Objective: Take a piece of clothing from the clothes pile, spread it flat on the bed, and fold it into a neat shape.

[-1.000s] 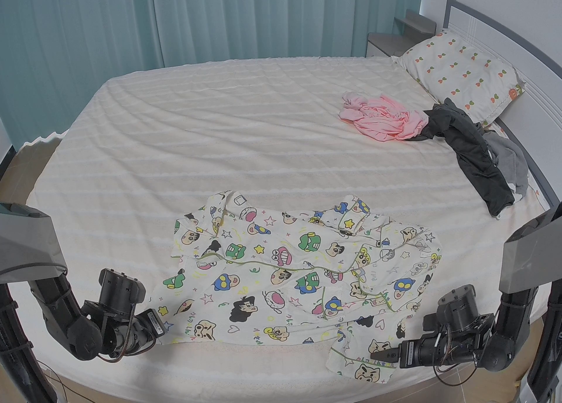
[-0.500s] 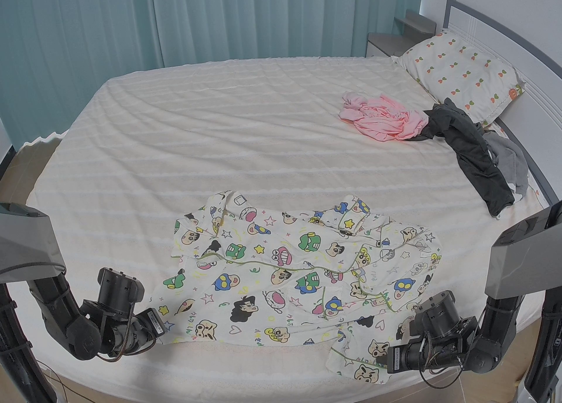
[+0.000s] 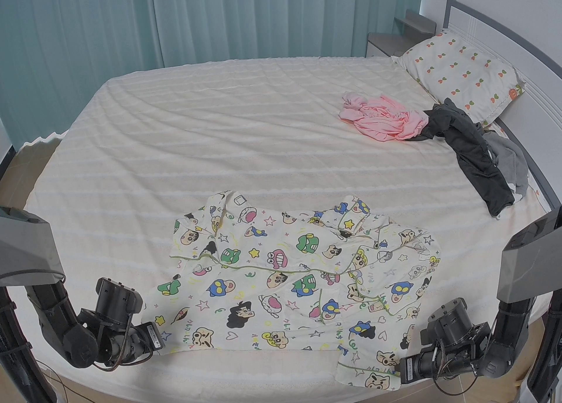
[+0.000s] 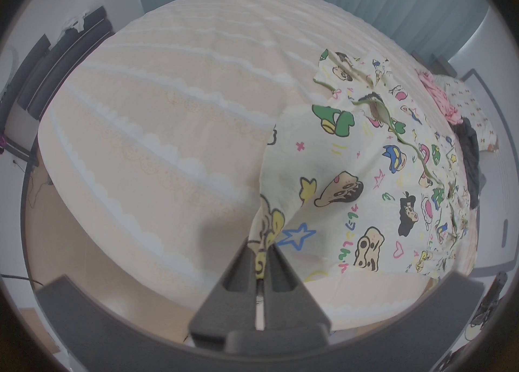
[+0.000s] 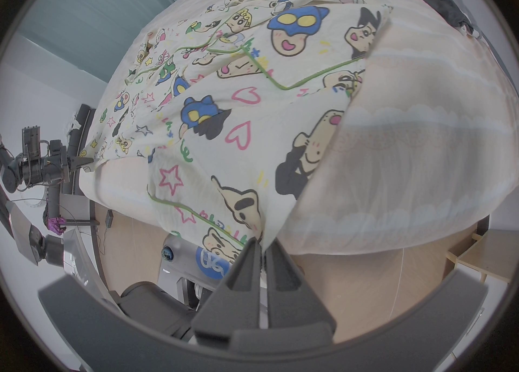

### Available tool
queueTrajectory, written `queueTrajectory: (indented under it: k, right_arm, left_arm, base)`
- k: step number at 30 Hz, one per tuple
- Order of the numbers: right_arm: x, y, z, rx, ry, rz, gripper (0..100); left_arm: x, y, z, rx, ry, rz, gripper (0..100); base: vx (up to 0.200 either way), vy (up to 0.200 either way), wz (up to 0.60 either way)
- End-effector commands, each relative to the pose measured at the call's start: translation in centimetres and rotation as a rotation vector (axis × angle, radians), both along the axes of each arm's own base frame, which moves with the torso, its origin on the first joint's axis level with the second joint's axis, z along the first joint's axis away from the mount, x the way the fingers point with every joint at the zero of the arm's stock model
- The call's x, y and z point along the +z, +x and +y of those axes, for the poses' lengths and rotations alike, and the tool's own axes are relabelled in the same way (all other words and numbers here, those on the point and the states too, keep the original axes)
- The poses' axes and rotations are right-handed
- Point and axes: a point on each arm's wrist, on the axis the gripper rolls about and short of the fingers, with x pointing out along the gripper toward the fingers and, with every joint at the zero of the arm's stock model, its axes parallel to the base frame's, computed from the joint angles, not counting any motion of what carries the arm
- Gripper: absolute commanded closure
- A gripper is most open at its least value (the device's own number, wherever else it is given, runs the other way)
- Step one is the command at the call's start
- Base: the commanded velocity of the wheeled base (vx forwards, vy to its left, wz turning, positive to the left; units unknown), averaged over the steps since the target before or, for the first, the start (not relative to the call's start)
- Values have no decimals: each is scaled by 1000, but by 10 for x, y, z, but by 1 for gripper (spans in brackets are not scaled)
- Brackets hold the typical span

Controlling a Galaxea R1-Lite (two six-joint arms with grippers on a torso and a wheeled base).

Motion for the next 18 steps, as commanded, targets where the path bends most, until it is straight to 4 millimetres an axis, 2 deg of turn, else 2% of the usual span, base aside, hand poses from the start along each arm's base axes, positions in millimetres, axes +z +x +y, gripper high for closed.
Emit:
queueTrajectory:
  k: [1, 9, 18]
  right_arm:
    - [3, -5, -5, -2, -7, 5, 100]
    - [1, -13, -17, -3, -39, 40, 100]
    - [-1, -19, -22, 18, -58, 66, 100]
  left_arm:
    - [-1, -6, 2, -9, 12, 19, 100]
    - [-6, -27, 7, -98, 81, 95, 100]
    - [-9, -36, 9, -138, 110, 140, 100]
  base:
    - [0, 0, 0]
    - [0, 0, 0]
    - [0, 0, 0]
